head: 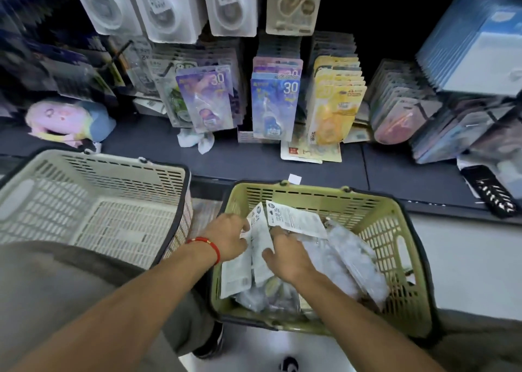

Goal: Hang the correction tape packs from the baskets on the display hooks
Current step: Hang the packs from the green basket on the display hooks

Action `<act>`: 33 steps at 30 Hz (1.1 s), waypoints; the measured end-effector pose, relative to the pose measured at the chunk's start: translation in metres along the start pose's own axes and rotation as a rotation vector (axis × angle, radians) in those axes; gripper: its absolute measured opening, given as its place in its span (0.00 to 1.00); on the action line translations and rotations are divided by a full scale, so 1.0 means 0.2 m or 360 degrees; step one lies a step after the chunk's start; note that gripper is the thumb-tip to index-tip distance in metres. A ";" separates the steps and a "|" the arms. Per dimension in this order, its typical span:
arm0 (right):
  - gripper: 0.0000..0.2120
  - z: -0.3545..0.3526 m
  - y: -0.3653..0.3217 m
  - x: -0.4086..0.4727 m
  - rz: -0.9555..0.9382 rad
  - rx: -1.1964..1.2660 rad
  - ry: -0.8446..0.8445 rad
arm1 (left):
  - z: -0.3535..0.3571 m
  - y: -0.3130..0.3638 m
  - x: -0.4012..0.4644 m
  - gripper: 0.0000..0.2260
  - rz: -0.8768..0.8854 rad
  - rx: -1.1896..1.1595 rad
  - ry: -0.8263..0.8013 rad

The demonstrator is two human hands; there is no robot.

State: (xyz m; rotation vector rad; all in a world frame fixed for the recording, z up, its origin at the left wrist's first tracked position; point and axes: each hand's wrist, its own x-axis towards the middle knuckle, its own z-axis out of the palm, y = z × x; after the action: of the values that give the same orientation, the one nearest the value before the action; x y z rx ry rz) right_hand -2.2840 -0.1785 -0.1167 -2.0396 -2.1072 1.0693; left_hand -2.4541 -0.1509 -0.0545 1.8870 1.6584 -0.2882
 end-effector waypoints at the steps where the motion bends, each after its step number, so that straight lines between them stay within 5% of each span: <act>1: 0.14 -0.01 0.00 -0.01 0.0026 0.0152 0.0112 | 0.01 0.01 -0.01 0.19 -0.0057 -0.0161 0.0098; 5: 0.05 -0.13 0.01 -0.06 -0.0043 0.0787 0.0453 | 0.00 0.11 -0.05 0.15 -0.0181 -0.1047 0.0195; 8: 0.08 -0.19 0.02 -0.10 -0.0417 0.0940 0.0333 | 0.00 0.18 -0.06 0.18 -0.0267 -0.1899 -0.0008; 11: 0.14 -0.20 0.04 -0.07 -0.0462 0.1130 0.0101 | -0.02 0.16 -0.05 0.13 -0.0318 -0.2037 0.0263; 16: 0.18 -0.15 0.21 0.07 -0.0117 0.0310 0.0420 | -0.07 0.04 -0.08 0.19 -0.0446 -0.1997 0.0538; 19: 0.25 -0.10 0.30 0.14 0.0013 -0.0182 0.0261 | -0.09 -0.01 -0.13 0.17 -0.0493 -0.2077 0.0643; 22: 0.16 -0.07 0.33 0.16 -0.0015 -0.0249 0.0396 | -0.08 -0.04 -0.17 0.17 -0.0555 -0.2161 0.0733; 29: 0.16 -0.29 0.25 0.11 -0.0089 0.0932 0.0820 | -0.03 -0.02 -0.15 0.16 -0.0596 -0.2285 0.0812; 33: 0.14 -0.39 0.15 0.09 -0.0009 0.1790 0.0331 | -0.03 0.06 -0.12 0.15 -0.0513 -0.2282 0.0755</act>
State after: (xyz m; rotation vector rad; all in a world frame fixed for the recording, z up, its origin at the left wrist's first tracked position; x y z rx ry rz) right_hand -2.2245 -0.1308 -0.0797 -1.4411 -0.9664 1.4589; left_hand -2.4484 -0.1679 -0.0339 0.5891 1.6408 1.0414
